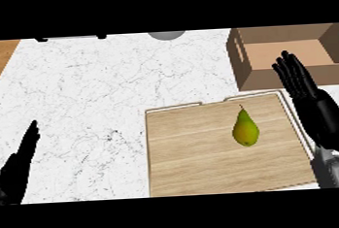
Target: Pick the pear from the tray and place it in the cardboard box
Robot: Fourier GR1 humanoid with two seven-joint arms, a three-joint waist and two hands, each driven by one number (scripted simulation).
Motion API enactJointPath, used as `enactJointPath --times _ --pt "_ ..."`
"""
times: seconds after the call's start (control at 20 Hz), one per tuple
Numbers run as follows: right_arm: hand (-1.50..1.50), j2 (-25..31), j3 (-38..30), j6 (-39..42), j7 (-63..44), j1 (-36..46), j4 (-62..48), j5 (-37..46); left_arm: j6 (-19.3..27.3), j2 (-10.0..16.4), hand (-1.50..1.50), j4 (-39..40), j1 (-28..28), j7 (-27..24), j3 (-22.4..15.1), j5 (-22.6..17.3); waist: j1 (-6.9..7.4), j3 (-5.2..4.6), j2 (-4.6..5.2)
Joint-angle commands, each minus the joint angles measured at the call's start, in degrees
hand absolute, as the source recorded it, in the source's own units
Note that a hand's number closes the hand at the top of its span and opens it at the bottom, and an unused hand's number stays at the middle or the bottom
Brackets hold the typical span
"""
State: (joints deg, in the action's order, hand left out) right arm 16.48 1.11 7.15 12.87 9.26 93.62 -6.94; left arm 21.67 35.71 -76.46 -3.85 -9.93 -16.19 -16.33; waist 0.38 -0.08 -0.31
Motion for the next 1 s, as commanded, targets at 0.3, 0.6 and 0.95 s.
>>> enactJointPath --times 0.3,0.6,0.95 --pt "-1.50 17.83 -13.60 -3.26 -20.32 -1.61 -5.86 2.47 -9.14 1.26 0.00 -9.94 10.49 -3.82 -3.59 1.75 -5.12 -0.39 0.50" --pt "-1.50 18.42 -17.98 0.01 -17.16 -2.82 -6.23 -0.41 -14.28 -3.49 0.00 -4.20 19.66 -1.44 -4.84 3.79 -1.29 0.07 0.45" --pt "-1.50 23.65 -12.36 6.89 -19.61 -4.39 2.91 4.68 -15.27 -2.35 0.00 -9.24 19.27 2.61 -2.78 3.66 -0.65 0.04 0.16"
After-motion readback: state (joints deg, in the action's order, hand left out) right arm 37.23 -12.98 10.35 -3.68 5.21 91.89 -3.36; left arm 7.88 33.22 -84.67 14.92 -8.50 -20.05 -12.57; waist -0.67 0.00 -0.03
